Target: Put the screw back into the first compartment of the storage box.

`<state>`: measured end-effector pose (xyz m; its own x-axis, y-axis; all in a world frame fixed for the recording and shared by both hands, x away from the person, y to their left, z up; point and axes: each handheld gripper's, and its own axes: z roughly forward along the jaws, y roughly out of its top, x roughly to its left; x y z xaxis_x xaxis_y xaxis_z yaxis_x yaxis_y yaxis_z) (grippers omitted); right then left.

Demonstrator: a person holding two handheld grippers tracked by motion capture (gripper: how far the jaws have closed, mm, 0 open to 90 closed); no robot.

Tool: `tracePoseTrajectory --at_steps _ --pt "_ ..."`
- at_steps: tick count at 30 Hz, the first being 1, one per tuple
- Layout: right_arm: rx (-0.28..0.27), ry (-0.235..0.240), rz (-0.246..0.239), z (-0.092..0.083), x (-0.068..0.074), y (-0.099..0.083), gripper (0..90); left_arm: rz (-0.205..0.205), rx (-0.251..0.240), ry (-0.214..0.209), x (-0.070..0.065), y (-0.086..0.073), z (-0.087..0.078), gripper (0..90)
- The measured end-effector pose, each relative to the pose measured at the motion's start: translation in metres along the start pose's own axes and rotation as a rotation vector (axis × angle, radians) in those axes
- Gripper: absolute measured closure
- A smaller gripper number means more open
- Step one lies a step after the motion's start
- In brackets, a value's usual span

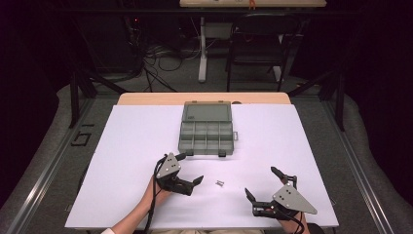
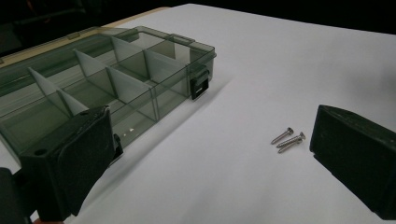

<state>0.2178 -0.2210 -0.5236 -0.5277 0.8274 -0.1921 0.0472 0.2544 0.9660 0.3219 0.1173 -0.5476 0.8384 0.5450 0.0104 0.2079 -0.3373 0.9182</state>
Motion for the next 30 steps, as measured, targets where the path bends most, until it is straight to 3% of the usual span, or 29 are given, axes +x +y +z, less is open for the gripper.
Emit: tracePoseTrajectory --at_steps 4,14,30 --pt "-0.003 0.003 0.003 0.001 0.000 0.000 0.0 0.009 0.030 -0.021 0.001 0.007 0.007 0.0" --pt "-0.003 0.008 0.002 0.001 0.000 0.000 0.0 0.036 0.183 -0.080 0.005 0.023 0.024 0.9" --pt "0.004 0.015 0.001 0.001 -0.001 -0.001 0.0 0.144 0.426 -0.181 0.000 0.053 0.043 0.5"
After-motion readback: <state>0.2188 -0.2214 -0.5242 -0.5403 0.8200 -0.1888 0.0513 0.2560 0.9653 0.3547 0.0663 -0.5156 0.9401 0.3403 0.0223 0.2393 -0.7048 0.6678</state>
